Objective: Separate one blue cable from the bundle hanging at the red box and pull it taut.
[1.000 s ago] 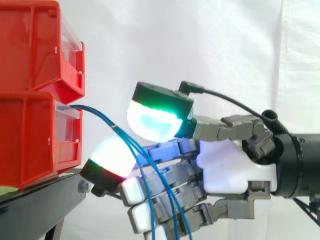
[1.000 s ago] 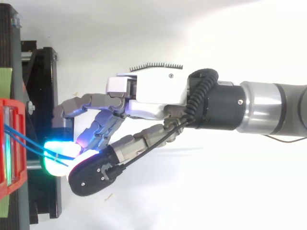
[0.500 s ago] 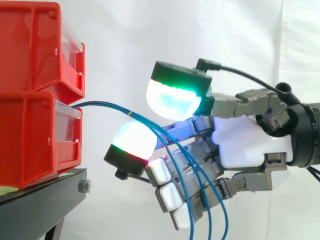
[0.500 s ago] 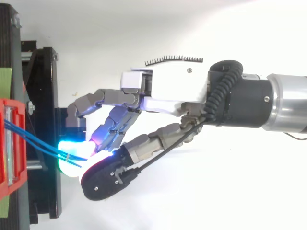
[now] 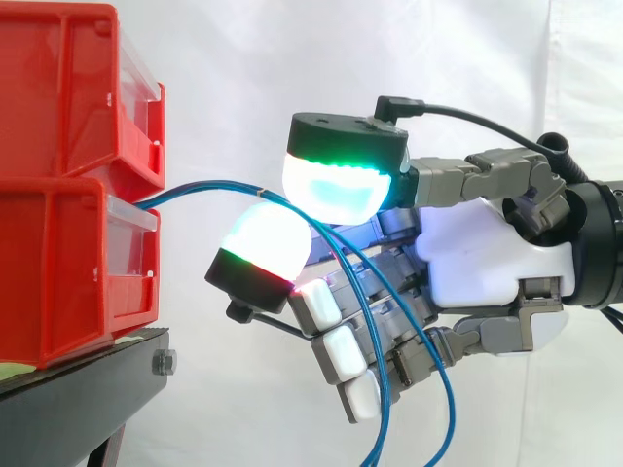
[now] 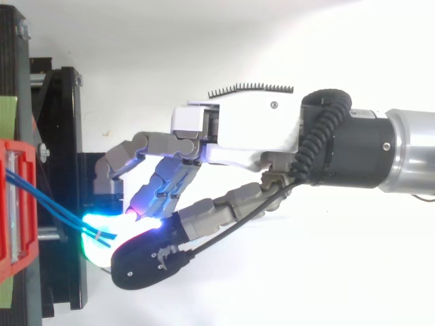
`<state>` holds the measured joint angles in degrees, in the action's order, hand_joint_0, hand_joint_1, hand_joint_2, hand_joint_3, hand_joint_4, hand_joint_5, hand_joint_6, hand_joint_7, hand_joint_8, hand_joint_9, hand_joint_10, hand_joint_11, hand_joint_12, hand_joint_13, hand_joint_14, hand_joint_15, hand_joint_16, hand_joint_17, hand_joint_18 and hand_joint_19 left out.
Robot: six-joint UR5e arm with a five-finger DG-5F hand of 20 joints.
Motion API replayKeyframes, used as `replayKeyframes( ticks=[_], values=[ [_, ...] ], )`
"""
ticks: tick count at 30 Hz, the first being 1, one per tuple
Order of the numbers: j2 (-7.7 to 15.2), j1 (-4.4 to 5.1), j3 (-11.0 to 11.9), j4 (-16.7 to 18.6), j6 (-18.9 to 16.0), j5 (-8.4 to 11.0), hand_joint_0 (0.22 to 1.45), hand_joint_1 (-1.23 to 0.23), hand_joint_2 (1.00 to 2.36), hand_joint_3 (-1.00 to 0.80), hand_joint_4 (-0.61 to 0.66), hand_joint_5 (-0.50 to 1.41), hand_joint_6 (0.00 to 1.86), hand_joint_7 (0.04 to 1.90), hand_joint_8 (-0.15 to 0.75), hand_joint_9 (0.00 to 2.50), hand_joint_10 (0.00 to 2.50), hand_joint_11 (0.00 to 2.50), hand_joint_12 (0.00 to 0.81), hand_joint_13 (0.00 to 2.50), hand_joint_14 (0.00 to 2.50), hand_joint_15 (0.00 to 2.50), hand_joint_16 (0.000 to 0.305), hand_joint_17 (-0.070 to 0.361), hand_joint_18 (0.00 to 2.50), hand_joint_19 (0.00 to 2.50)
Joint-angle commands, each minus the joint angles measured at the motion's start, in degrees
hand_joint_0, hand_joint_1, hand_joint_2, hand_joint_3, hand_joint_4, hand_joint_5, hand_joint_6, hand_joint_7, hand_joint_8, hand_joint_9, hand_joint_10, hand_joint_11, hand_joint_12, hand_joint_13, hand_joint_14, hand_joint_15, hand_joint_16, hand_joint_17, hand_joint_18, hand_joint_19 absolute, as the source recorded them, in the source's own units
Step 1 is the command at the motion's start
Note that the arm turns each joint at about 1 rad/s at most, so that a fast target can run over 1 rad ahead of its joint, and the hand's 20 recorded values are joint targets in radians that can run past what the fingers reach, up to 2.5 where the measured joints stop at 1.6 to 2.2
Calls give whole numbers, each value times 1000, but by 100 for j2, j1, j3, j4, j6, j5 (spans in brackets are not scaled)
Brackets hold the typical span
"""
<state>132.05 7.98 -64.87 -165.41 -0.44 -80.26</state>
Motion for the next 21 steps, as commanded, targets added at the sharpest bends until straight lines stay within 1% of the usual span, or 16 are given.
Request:
replayKeyframes(
  ticks=[1, 2, 3, 5, 10, 12, 16, 18, 21],
  values=[
    [-4, 2, 0, 0, 0, 2, 671, -738, 1012, -131, 221, -195, 828, 979, 338, 909, 20, 731, 394, 1043, 19, 527, 45, 102, 904, 446],
    [-4, 2, 0, 0, 0, 2, 657, -768, 1015, -220, 193, -198, 825, 1003, 326, 898, 21, 746, 384, 1029, 20, 531, 42, 95, 877, 468],
    [-4, 2, 0, 0, 0, 2, 658, -769, 1014, -239, 197, -198, 825, 1002, 322, 898, 21, 749, 382, 1028, 19, 534, 42, 95, 875, 469],
    [-4, 2, 0, 0, 0, 2, 658, -793, 1010, -339, 183, -201, 837, 1020, 325, 913, 22, 788, 382, 1032, 19, 534, 42, 94, 880, 469],
    [-4, 2, 0, 0, 0, 19, 660, -814, 1006, -413, 200, -199, 857, 1009, 332, 941, 22, 833, 384, 1037, 20, 532, 42, 94, 899, 457],
    [-4, 2, 0, 9, 0, 19, 674, -819, 1001, -477, 214, -194, 863, 1020, 336, 964, 26, 851, 380, 1043, 19, 537, 42, 94, 917, 454],
    [5, 2, 0, 9, 9, 19, 666, -816, 1000, -500, 182, -175, 875, 1069, 347, 1032, 24, 893, 377, 1064, 21, 542, 41, 92, 934, 459],
    [-4, 2, -9, 9, 9, 19, 643, -802, 1000, -500, 191, -163, 871, 1112, 347, 1056, 24, 918, 376, 1077, 20, 555, 41, 91, 937, 475],
    [-4, 2, 0, 9, 9, 19, 617, -724, 1000, -500, 176, -148, 859, 1155, 352, 1101, 24, 921, 375, 1090, 21, 550, 40, 90, 949, 499]
  ],
)
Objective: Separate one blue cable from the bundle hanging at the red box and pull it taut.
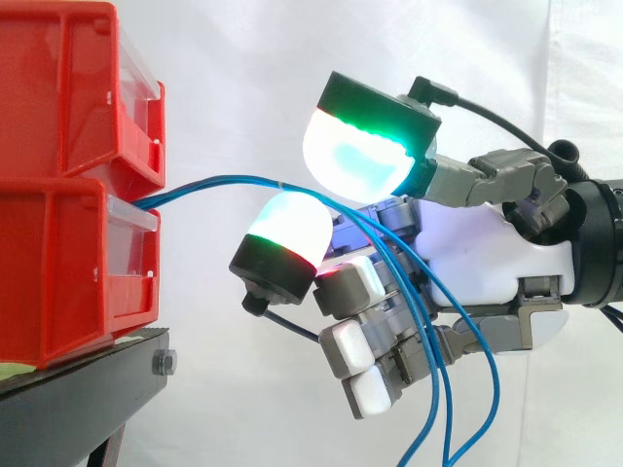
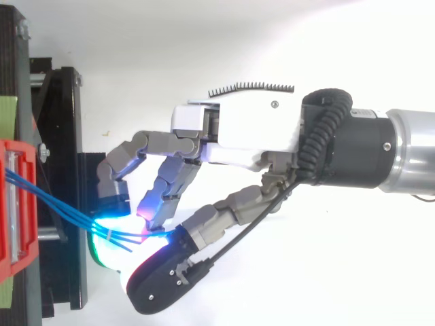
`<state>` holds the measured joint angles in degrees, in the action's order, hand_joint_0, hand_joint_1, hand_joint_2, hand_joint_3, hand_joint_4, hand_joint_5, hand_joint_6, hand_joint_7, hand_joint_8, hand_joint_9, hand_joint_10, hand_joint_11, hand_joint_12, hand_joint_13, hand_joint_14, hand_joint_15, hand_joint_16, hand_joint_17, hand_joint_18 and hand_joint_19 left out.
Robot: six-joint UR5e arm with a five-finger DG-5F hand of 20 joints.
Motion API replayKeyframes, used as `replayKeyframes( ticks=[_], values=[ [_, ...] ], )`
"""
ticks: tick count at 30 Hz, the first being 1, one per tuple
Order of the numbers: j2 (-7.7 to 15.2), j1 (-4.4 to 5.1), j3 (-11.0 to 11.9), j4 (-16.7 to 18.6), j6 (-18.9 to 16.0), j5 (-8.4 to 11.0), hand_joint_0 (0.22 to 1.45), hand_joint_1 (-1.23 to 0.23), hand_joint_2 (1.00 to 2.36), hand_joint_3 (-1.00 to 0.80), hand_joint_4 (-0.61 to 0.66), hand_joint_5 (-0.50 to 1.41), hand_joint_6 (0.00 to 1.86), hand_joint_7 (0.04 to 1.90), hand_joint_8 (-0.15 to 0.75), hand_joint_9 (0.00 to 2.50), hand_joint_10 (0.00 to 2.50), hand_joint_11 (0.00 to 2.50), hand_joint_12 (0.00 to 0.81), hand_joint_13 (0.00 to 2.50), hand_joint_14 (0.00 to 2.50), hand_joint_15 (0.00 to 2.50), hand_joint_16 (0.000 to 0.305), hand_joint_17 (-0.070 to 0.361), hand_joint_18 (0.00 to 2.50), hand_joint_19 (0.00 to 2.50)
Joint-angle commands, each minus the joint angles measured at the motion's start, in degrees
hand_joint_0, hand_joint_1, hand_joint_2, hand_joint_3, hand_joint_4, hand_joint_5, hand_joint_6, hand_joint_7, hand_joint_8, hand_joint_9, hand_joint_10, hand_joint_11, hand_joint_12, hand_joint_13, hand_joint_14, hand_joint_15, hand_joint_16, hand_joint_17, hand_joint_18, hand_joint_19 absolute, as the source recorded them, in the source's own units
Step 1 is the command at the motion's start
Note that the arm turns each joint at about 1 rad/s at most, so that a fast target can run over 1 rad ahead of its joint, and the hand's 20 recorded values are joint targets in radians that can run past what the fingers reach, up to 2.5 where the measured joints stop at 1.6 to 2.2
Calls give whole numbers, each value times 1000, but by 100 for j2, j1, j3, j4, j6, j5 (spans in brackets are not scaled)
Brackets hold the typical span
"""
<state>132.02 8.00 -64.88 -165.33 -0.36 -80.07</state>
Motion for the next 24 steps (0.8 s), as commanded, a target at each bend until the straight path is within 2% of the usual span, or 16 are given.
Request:
replayKeyframes(
  ticks=[1, 3, 8, 12, 15, 17, 21, 24],
  values=[
    [-1, 0, 1, 0, 1, 0, 620, -702, 1000, -500, 167, -147, 857, 1169, 353, 1103, 27, 913, 375, 1097, 20, 557, 40, 90, 952, 499],
    [8, 0, -8, 0, 1, -9, 622, -681, 1000, -500, 148, -147, 855, 1180, 354, 1107, 22, 911, 376, 1099, 22, 556, 40, 90, 957, 516],
    [8, 0, -8, 0, 1, -9, 608, -657, 1012, -316, 132, -154, 850, 1184, 358, 1070, 24, 896, 387, 1088, 21, 568, 42, 94, 961, 549],
    [8, 0, -8, 0, 1, 0, 612, -719, 1013, -253, 126, -166, 857, 1155, 360, 1020, 24, 892, 401, 1079, 21, 556, 45, 102, 978, 518],
    [-1, 0, -8, 0, 1, -9, 634, -802, 1012, -278, 86, -177, 862, 1221, 350, 993, 24, 916, 394, 1048, 20, 558, 45, 100, 955, 508],
    [-1, 0, -8, 0, 1, -9, 695, -898, 1010, -368, 73, -188, 901, 1221, 350, 986, 25, 939, 386, 1033, 20, 547, 44, 99, 952, 474],
    [8, 0, -8, 0, 9, -9, 751, -907, 1000, -500, 82, -182, 917, 1205, 349, 1003, 25, 950, 382, 1039, 20, 538, 44, 98, 970, 444],
    [8, 0, -8, 0, 9, -9, 670, -868, 1000, -500, 124, -174, 917, 1194, 356, 1033, 24, 967, 379, 1047, 20, 547, 43, 97, 978, 468]
  ],
)
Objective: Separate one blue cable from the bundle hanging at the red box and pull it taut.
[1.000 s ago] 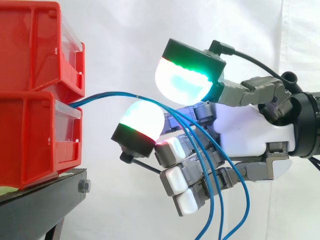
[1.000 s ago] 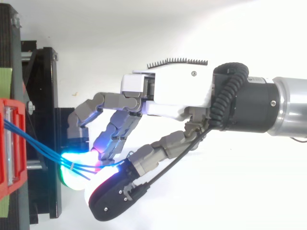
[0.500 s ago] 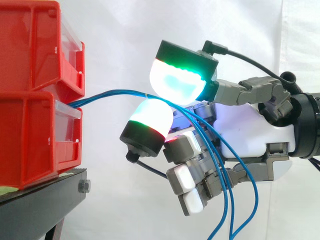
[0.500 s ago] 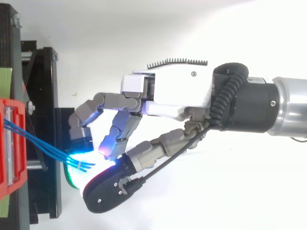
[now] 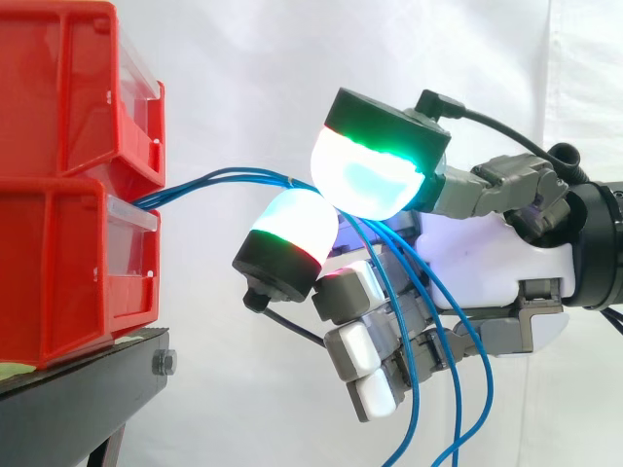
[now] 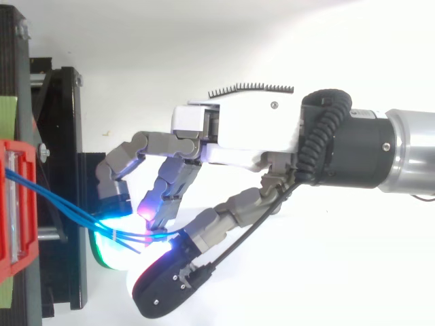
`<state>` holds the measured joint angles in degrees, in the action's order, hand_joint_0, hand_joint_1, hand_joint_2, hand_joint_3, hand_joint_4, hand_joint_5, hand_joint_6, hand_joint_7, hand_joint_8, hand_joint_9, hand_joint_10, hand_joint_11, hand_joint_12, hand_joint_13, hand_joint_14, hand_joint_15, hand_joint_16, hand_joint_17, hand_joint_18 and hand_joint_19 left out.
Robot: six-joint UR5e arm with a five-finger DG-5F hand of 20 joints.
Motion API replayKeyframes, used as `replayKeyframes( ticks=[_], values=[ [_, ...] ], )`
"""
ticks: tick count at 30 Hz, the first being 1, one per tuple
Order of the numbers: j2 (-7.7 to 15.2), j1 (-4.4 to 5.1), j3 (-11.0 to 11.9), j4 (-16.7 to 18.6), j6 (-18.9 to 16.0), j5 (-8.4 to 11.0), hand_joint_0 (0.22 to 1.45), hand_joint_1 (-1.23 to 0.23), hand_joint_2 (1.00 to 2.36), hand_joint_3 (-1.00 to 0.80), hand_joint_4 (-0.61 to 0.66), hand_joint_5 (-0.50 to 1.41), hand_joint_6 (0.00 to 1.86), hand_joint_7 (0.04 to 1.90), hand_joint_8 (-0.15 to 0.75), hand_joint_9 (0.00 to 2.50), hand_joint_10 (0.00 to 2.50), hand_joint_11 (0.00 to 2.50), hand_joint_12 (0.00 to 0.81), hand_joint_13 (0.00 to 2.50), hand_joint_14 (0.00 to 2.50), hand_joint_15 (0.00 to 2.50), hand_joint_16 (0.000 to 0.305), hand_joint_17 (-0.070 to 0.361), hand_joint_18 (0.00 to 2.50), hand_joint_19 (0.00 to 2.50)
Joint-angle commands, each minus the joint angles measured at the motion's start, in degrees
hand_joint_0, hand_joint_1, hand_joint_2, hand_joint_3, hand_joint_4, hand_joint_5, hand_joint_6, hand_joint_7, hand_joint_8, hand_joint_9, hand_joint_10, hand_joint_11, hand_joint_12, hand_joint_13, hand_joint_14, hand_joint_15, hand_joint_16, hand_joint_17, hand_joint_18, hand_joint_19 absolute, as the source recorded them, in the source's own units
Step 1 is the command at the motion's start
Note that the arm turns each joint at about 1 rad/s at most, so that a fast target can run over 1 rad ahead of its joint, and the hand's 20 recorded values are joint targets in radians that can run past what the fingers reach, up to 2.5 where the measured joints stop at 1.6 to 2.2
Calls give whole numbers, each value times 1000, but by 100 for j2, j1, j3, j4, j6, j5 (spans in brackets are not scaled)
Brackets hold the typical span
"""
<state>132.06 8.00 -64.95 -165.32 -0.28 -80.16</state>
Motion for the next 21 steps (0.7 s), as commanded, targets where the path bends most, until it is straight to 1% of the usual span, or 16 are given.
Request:
replayKeyframes(
  ticks=[1, 2, 3, 4, 5, 7, 8, 10, 12, 14, 15, 17, 19, 21],
  values=[
    [4, 0, 0, 0, 2, 0, 640, -847, 1000, -500, 130, -172, 915, 1179, 352, 1038, 25, 962, 383, 1053, 20, 551, 43, 96, 977, 475],
    [-5, 0, 0, 0, 11, 0, 587, -803, 1000, -500, 142, -170, 910, 1160, 357, 1046, 25, 966, 384, 1060, 20, 556, 43, 97, 987, 497],
    [4, 0, 0, 0, 20, 0, 551, -758, 1000, -500, 157, -167, 894, 1184, 364, 1053, 24, 952, 391, 1067, 20, 553, 44, 100, 999, 498],
    [4, 0, 0, 0, 28, 0, 542, -736, 1000, -500, 157, -166, 893, 1168, 366, 1055, 24, 955, 392, 1068, 21, 555, 45, 100, 1003, 503],
    [4, 0, 0, 0, 28, 0, 522, -678, 1000, -500, 172, -163, 878, 1170, 372, 1060, 23, 943, 394, 1074, 21, 549, 46, 102, 1012, 505],
    [4, 0, 0, 0, 37, 0, 524, -607, 1000, -500, 180, -163, 871, 1158, 367, 1060, 24, 934, 394, 1078, 19, 552, 46, 103, 1017, 513],
    [-5, 0, 0, 0, 37, 0, 559, -565, 1000, -500, 179, -163, 864, 1156, 357, 1056, 24, 920, 389, 1084, 20, 561, 44, 99, 1011, 527],
    [4, 0, -9, 0, 37, 0, 606, -527, 1000, -500, 154, -163, 857, 1169, 352, 1059, 25, 922, 380, 1085, 21, 557, 43, 96, 997, 554],
    [4, 0, 0, 0, 37, 0, 633, -566, 1002, -472, 132, -162, 855, 1187, 355, 1052, 24, 912, 387, 1082, 20, 567, 43, 97, 999, 557],
    [4, 0, 0, 0, 37, 0, 612, -638, 1012, -299, 120, -164, 859, 1224, 359, 1027, 23, 898, 394, 1072, 21, 565, 45, 101, 1009, 560],
    [4, 0, -9, 0, 37, 0, 607, -670, 1013, -233, 113, -163, 867, 1215, 383, 1036, 23, 907, 413, 1087, 18, 553, 49, 110, 1046, 523],
    [4, 0, -9, 0, 37, 0, 606, -701, 1013, -179, 105, -162, 874, 1209, 387, 1039, 22, 900, 422, 1091, 18, 549, 51, 115, 1059, 520],
    [4, 0, -9, 0, 37, 0, 609, -736, 1012, -164, 87, -163, 875, 1228, 384, 1024, 22, 908, 424, 1087, 20, 547, 52, 117, 1057, 510],
    [4, 0, -9, 0, 37, 0, 620, -777, 1013, -174, 65, -169, 884, 1204, 374, 1003, 23, 908, 416, 1062, 19, 555, 51, 114, 1029, 516]
  ],
)
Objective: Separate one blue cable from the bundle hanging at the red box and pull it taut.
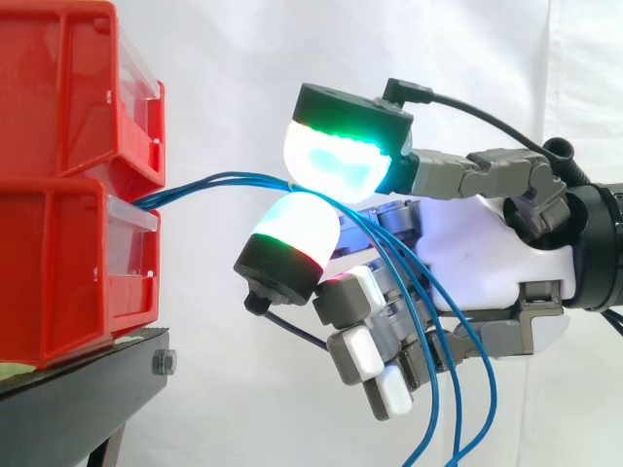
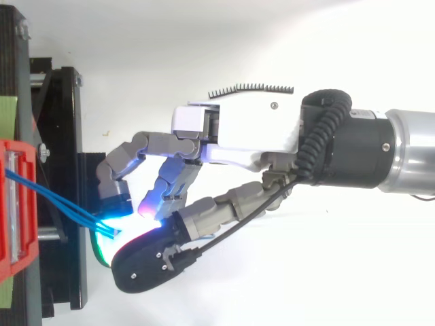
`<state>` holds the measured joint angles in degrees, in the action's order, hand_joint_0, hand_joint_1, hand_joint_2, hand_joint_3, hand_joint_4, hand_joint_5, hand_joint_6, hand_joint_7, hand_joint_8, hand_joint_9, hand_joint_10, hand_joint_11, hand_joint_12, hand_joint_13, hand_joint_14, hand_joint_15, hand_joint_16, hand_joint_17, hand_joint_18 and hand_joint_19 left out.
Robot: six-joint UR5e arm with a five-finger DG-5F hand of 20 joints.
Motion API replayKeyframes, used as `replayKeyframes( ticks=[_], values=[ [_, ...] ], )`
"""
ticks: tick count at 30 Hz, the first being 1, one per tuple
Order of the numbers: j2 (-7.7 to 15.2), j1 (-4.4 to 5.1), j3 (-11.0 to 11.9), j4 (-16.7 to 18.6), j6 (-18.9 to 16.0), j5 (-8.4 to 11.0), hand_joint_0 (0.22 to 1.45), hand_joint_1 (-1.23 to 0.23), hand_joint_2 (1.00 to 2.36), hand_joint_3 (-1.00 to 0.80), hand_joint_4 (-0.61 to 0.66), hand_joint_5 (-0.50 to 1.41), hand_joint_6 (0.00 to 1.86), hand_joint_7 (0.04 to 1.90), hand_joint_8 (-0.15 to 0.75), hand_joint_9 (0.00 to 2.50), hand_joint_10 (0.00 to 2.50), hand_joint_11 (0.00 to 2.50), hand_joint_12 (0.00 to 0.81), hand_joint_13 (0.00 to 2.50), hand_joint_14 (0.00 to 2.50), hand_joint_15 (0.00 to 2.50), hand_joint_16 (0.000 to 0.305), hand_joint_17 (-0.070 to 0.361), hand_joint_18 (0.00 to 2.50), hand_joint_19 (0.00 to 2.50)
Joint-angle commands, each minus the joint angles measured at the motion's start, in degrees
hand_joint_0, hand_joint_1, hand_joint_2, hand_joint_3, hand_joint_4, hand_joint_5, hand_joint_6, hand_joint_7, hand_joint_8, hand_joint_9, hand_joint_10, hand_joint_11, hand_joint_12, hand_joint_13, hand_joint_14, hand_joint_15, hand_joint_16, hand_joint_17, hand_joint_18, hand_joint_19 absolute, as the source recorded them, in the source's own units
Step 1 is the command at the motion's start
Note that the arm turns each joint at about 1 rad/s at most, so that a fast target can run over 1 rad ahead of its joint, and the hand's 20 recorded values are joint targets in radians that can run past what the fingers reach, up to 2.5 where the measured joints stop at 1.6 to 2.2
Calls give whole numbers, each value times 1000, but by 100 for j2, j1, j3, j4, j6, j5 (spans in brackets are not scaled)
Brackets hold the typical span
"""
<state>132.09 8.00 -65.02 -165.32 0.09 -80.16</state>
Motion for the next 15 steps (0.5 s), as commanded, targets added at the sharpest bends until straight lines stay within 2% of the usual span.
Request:
replayKeyframes(
  ticks=[1, 7, 11, 13, 15],
  values=[
    [1, 0, -2, 0, 0, 0, 625, -798, 1013, -178, 61, -172, 885, 1201, 373, 999, 25, 915, 413, 1056, 19, 556, 50, 113, 1022, 511],
    [1, -44, -28, 9, 9, 0, 707, -896, 1011, -343, 34, -189, 893, 1264, 344, 951, 24, 922, 386, 1003, 22, 546, 46, 104, 970, 490],
    [1, -44, -125, 44, 18, 9, 777, -911, 1000, -500, 35, -191, 903, 1194, 336, 939, 25, 906, 381, 998, 21, 539, 46, 103, 965, 453],
    [1, -53, -160, 79, 18, 26, 786, -910, 1000, -500, 40, -187, 906, 1210, 332, 956, 24, 915, 375, 1002, 20, 533, 45, 102, 969, 441],
    [1, -53, -213, 237, 18, 88, 744, -918, 1000, -500, 84, -177, 905, 1213, 333, 981, 25, 918, 370, 1009, 20, 536, 45, 101, 973, 444]
  ],
)
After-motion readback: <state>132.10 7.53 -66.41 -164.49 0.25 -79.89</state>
